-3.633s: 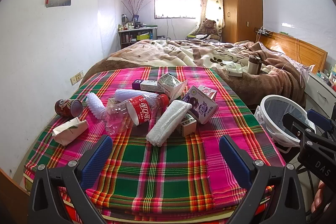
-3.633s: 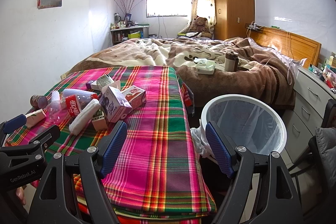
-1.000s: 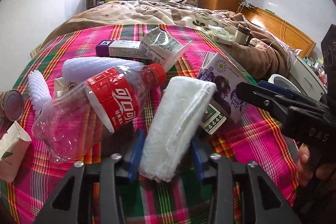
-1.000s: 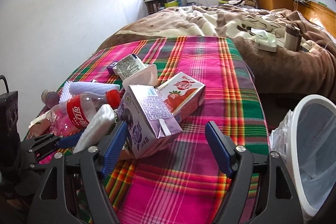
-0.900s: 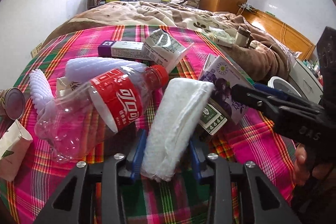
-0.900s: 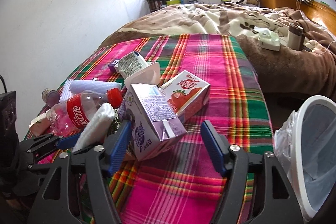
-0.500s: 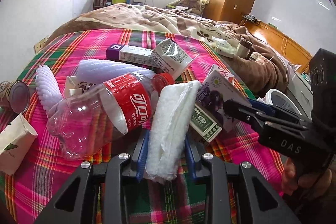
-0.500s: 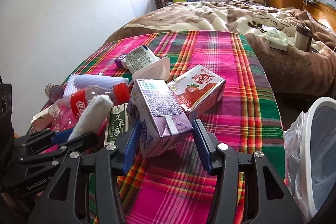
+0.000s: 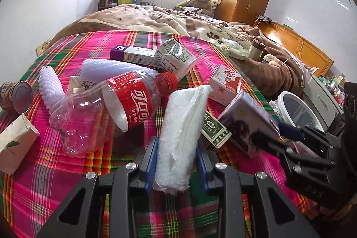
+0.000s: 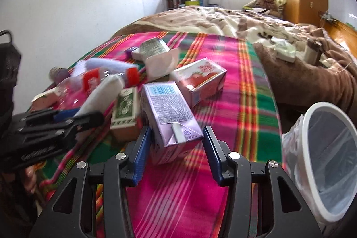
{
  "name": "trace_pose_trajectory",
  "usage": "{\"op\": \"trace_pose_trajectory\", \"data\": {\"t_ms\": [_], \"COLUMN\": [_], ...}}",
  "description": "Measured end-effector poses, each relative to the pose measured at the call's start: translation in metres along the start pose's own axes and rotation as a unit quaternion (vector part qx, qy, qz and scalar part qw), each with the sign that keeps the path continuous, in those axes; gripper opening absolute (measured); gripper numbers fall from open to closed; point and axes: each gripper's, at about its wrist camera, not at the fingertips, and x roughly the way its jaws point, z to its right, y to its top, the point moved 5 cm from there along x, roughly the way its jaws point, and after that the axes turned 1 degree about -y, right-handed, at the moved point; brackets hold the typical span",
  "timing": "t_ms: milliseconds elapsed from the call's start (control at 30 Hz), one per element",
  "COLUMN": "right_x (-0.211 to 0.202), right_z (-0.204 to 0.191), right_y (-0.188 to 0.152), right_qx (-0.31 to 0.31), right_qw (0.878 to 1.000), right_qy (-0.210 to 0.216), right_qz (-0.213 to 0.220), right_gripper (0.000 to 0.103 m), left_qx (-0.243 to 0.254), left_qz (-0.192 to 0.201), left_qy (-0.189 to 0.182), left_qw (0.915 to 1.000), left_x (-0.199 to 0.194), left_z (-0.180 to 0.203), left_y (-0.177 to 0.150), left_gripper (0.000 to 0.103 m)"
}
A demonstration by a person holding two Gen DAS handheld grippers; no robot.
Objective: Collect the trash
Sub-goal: 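Grasp the folded white tissue with the left tool while the right tool grasps the purple carton, then carry the tissue and purple carton over the white wastebasket with both tools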
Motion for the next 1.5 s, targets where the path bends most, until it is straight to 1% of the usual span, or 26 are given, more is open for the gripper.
{"op": "trace_pose_trajectory", "data": {"t_ms": [67,100,133,167,267,433,467,500,533,567,700,900,933,967,1067,1167,1200,1267,1367,1500], "right_x": [0.002,0.003,0.004,0.005,0.011,0.025,0.026,0.025,0.025,0.024,0.016,-0.004,-0.006,-0.01,-0.017,-0.02,-0.019,-0.018,-0.019,-0.022], "right_z": [-0.003,-0.004,-0.004,-0.003,-0.002,0.003,0.004,0.004,0.004,0.004,0.005,0.013,0.015,0.018,0.025,0.029,0.03,0.031,0.032,0.034], "right_y": [-0.002,-0.002,0.0,0.002,0.01,0.015,0.015,0.015,0.014,0.012,0.01,0.014,0.015,0.016,0.017,0.015,0.015,0.014,0.012,0.011], "right_qx": [-0.004,-0.01,-0.015,-0.016,-0.013,0.015,0.021,0.025,0.027,0.028,0.033,0.044,0.046,0.05,0.061,0.066,0.068,0.071,0.074,0.076], "right_qw": [1.0,1.0,1.0,1.0,1.0,0.999,0.999,0.999,0.999,0.999,0.999,0.998,0.998,0.998,0.997,0.996,0.996,0.996,0.996,0.995], "right_qy": [0.023,0.028,0.024,0.017,0.024,0.033,0.036,0.037,0.036,0.033,0.027,0.016,0.015,0.011,0.008,0.009,0.011,0.016,0.018,0.017], "right_qz": [-0.012,-0.01,-0.003,0.002,0.005,-0.013,-0.011,-0.007,-0.006,-0.007,0.006,0.038,0.041,0.046,0.056,0.058,0.057,0.055,0.056,0.059], "right_gripper": [0.049,0.054,0.058,0.066,0.066,0.066,0.061,0.046,0.041,0.039,0.039,0.039,0.039,0.039,0.039,0.039,0.039,0.039,0.039,0.039], "left_qx": [-0.001,-0.003,-0.004,-0.005,-0.007,-0.007,-0.007,-0.005,-0.003,-0.002,-0.005,0.012,0.013,0.014,0.017,0.021,0.021,0.006,0.009,0.004], "left_qz": [-0.001,0.0,0.0,0.001,0.001,0.002,0.002,0.003,0.004,0.005,0.01,0.027,0.029,0.028,0.025,0.013,0.007,0.001,0.002,-0.001], "left_qy": [0.001,0.002,0.003,0.004,0.008,0.009,0.008,0.007,0.008,0.009,0.005,0.003,0.003,0.003,0.005,0.019,0.019,0.016,0.04,0.036], "left_qw": [1.0,1.0,1.0,1.0,0.9999,0.9999,0.9999,1.0,1.0,0.9999,0.9999,0.9995,0.9995,0.9995,0.9995,0.9995,0.9996,0.9999,0.9992,0.9994], "left_x": [0.0,0.0,-0.001,-0.001,-0.002,-0.001,-0.001,-0.002,-0.003,-0.003,-0.008,-0.021,-0.022,-0.022,-0.02,-0.011,-0.008,-0.001,0.004,0.007], "left_z": [0.0,0.0,0.0,-0.001,-0.003,-0.001,0.0,0.001,0.002,0.002,0.007,0.024,0.027,0.03,0.035,0.035,0.034,0.032,0.028,0.028], "left_y": [0.0,0.0,0.0,0.001,0.002,0.004,0.004,0.005,0.005,0.005,0.007,0.013,0.015,0.016,0.015,0.009,0.008,0.006,0.004,0.005], "left_gripper": [0.032,0.032,0.032,0.032,0.032,0.032,0.032,0.032,0.032,0.032,0.032,0.032,0.03,0.028,0.028,0.028,0.028,0.028,0.028,0.027]}}
